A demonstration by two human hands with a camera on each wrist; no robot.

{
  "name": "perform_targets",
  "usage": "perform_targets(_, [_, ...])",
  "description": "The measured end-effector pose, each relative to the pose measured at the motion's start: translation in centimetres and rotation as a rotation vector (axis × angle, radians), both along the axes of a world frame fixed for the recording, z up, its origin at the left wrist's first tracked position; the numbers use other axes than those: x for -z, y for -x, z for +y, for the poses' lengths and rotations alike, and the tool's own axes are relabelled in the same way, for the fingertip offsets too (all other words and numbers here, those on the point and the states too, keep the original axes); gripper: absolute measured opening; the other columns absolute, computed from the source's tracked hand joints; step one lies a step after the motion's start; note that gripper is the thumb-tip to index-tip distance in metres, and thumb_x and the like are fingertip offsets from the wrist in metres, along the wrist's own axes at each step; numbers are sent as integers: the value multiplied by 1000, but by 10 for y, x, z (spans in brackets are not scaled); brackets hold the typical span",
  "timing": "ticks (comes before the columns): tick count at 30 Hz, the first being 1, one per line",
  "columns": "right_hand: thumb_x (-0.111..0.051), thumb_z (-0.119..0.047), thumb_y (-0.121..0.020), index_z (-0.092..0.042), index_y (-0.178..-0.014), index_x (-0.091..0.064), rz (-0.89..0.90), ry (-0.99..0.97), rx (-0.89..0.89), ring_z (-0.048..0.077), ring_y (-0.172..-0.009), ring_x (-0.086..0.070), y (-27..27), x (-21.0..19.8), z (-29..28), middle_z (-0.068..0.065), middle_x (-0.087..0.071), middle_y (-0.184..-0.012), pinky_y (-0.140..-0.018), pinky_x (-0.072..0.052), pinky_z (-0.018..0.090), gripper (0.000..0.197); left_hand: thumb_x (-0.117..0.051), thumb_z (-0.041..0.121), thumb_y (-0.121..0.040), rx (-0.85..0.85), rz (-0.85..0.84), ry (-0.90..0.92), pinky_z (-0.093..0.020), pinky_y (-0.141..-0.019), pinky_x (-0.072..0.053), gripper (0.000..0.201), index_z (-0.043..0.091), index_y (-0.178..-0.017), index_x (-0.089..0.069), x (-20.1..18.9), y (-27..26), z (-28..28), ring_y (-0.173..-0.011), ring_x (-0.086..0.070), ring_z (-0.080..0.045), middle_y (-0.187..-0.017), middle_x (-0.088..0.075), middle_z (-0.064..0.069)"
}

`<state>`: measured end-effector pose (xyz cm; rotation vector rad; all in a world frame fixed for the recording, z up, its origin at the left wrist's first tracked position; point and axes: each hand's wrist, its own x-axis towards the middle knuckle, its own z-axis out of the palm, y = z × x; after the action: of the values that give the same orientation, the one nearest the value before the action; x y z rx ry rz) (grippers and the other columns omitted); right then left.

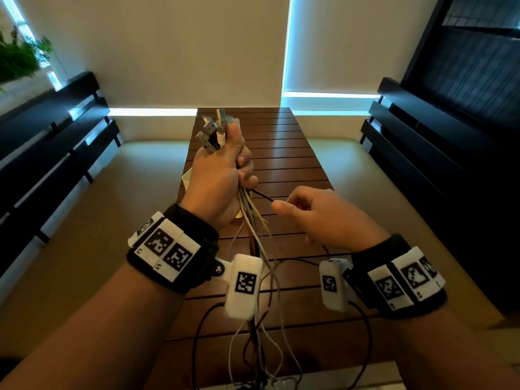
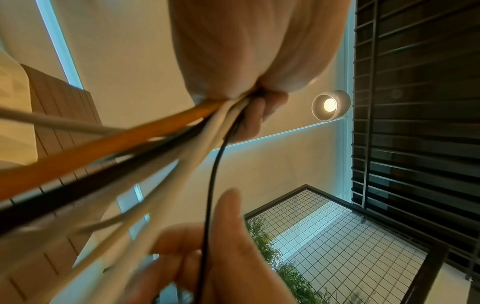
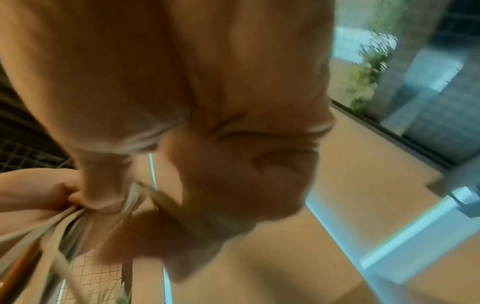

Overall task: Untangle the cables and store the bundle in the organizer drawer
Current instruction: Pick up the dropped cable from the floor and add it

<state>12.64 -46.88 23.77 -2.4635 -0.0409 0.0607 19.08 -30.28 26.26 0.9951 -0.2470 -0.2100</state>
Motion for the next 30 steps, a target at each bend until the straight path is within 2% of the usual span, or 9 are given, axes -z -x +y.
perform_targets(4, [-51,-83,-67,-35,-131,-51,-132,108,-39,6,-116,-51,2,-13,1,-14,-49,-130,-94,-47,33,79,-43,32,-105,16,-28,-4,-18,-43,-31,27,16,-84,-49,1,6,-8,-42,-34,-4,-58,-37,4])
perform_targets(8, [-84,-44,-72,-39,-148,-30,-57,-405,-252,4,-134,-46,-6,-2,20,-13,-51,-143,-111,-40,39,94,-44,29,-106,38,-44,31,-18,-42,-33,26,14,-86,-48,1,14,-14,-43,-36,-5,-59,-36,2])
perform_targets(10, [-84,-28,-74,-39,-145,-33,1,-587,-248,16,-123,-60,-10,15,30,-2,-63,-132,-105,-47,49,88,-45,29,-106,52,-31,58,-17,-42,-31,27,14,-84,-49,-2,16,-14,-43,-35,-5,-60,-35,2])
perform_targets(12, [-79,-22,-78,-32,-130,-49,17,-577,-209,22,-104,-69,-10,27,38,4,-71,-112,-96,-53,53,60,-45,28,-105,38,-32,44,-17,-42,-29,27,14,-82,-49,-4,16,-11,-42,-34,-4,-59,-36,3])
perform_targets(15, [-63,-18,-93,-26,-99,-61,7,-488,-185,11,-69,-67,-1,32,45,-4,-68,-76,-69,-56,34,10,-45,29,-105,22,-30,18,-17,-42,-27,30,15,-79,-48,-7,12,-4,-41,-33,-4,-58,-36,4])
perform_targets(17, [-56,-21,-99,-25,-90,-58,14,-505,-175,10,-55,-59,5,33,46,-5,-59,-65,-56,-50,25,9,-45,31,-105,21,-8,34,-17,-42,-28,31,16,-78,-48,-10,9,1,-41,-33,-4,-57,-36,5])
perform_targets(21, [-59,-31,-97,-23,-84,-57,33,-385,-85,4,-49,-52,4,45,44,-6,-56,-65,-49,-46,18,15,-46,33,-105,11,9,27,-19,-46,-29,29,18,-80,-48,-15,6,3,-45,-32,-5,-59,-36,5])
perform_targets(25, [-62,-34,-95,-24,-85,-57,121,-336,-73,1,-49,-53,6,64,43,-4,-60,-71,-51,-45,16,15,-47,34,-104,-49,51,32,-20,-46,-31,29,16,-81,-46,-18,4,2,-46,-31,-6,-60,-35,4])
perform_targets(30, [-65,-35,-93,-23,-82,-58,189,-266,-35,9,-68,-55,13,78,43,2,-62,-81,-64,-45,22,18,-49,39,-103,-55,128,21,-21,-47,-34,33,19,-77,-48,-9,0,7,-45,-33,-6,-58,-35,6])
